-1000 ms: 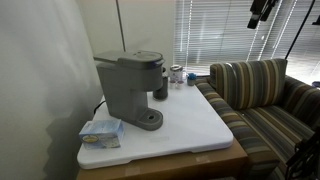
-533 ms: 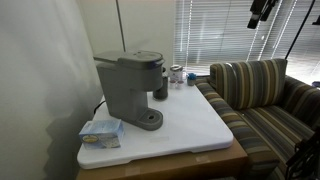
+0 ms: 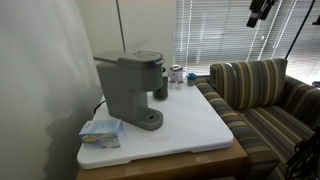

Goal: Open the coffee maker

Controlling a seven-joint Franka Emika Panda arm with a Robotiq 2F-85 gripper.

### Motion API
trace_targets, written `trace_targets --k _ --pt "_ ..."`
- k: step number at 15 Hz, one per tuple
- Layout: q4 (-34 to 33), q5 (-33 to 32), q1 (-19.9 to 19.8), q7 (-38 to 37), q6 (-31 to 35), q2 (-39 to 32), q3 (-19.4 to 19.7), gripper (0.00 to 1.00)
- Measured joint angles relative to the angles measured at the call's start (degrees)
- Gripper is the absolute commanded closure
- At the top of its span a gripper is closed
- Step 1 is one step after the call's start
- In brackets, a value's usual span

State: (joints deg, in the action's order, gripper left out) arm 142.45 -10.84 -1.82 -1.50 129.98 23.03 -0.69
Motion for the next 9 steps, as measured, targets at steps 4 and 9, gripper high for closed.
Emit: trace_targets --k 4,9 --pt "-3.9 0.0 0.5 0.2 -0.1 -1.9 -0.9 0.0" --pt "-13.5 -0.6 2.6 1.9 -2.2 -8.6 -3.3 0.0"
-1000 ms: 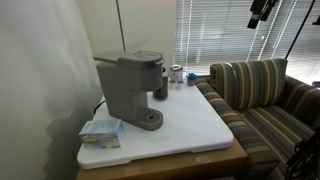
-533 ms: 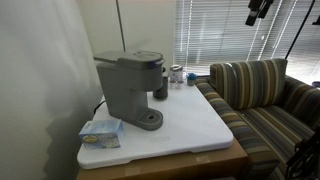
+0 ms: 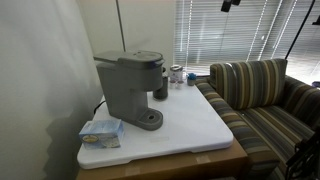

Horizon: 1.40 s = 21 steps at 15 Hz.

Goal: Open the coffee maker

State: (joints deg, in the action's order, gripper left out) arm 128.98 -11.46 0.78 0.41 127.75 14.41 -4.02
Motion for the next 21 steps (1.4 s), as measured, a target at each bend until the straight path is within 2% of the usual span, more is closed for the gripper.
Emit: trace_targets --k 7,10,15,17,20,21 --pt "-14.7 -7.6 2.5 1.1 -0.9 -10.7 -1.9 0.0" --pt "-21.5 -8.5 3.6 7.6 -0.9 -16.2 -1.9 0.0" --pt "-29.3 -3.3 5.0 20.2 -2.5 -23.9 -2.5 0.0" --pt "-30.5 -1.2 5.5 20.8 -6.5 -25.3 -2.7 0.0" --pt "-31.8 1.6 6.0 17.4 -13.0 -26.1 -2.8 0.0" --pt "-32.4 2.6 6.2 15.9 -14.4 -26.4 -2.8 0.25"
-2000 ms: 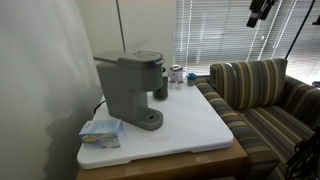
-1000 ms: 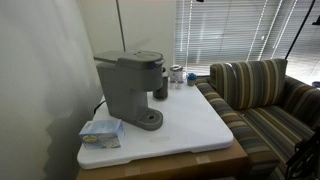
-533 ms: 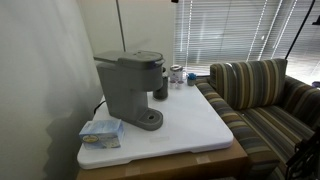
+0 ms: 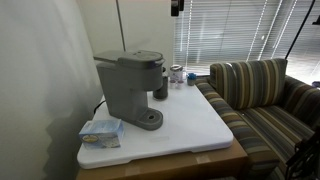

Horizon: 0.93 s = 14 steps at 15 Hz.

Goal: Open the coffee maker

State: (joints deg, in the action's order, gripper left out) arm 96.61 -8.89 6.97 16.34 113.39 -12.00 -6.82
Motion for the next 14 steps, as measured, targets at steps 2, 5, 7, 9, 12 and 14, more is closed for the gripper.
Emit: trace_targets --k 2,5,7,9,12,14 --pt "-1.2 1.3 0.4 -2.2 -0.9 -1.0 0.0 0.34" --pt "-3.5 2.0 1.0 -4.2 -0.9 -3.1 -0.1 0.54" --pt "-5.2 2.4 1.2 -4.8 -0.9 -4.7 -0.1 0.69" --pt "-6.8 2.9 1.5 -4.8 -1.1 -6.4 -0.2 0.57" --pt "-8.2 3.0 1.9 -4.8 -1.1 -8.2 -0.5 0.76" --pt "-8.5 3.0 2.0 -4.8 -1.1 -8.3 -0.5 0.76"
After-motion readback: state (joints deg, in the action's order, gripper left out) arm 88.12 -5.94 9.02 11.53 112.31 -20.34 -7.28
